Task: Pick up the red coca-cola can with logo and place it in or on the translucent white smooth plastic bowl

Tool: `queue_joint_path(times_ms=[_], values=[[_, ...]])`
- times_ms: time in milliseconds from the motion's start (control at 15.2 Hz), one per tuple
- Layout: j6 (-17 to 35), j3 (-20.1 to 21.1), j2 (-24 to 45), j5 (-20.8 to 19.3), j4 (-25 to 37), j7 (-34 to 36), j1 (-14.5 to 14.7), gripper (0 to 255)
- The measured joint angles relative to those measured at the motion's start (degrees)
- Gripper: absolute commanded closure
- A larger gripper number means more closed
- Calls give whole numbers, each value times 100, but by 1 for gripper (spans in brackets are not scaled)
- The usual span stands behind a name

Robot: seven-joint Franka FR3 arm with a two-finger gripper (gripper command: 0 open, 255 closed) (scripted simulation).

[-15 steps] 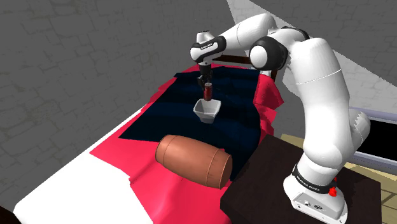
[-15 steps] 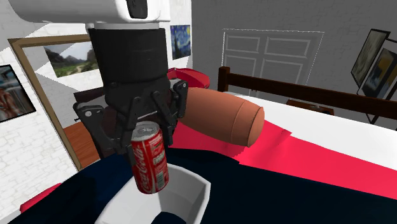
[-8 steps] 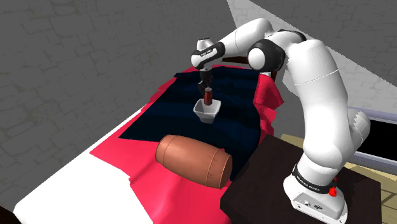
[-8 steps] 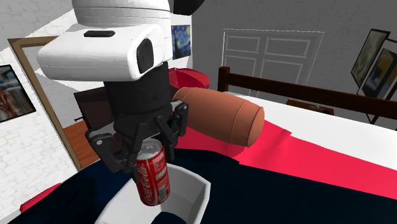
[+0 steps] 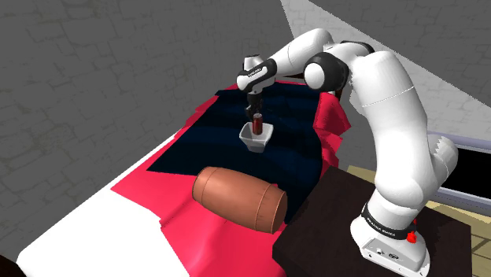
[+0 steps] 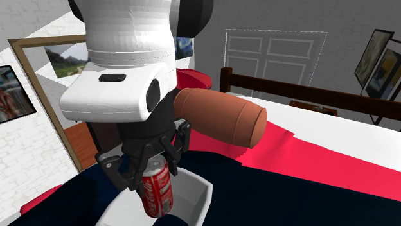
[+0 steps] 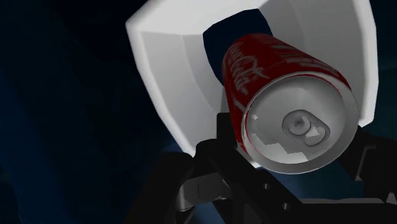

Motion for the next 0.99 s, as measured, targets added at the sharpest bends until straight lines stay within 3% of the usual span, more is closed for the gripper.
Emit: queue_joint_path(times_ms=[264, 330, 726, 990], values=[[24, 0, -2, 0, -23, 0, 1, 255], [24, 0, -2, 0, -24, 0, 1, 0], [25, 0, -3, 0, -23, 0, 1, 0], [-373, -10, -254, -19, 132, 18, 17, 0]])
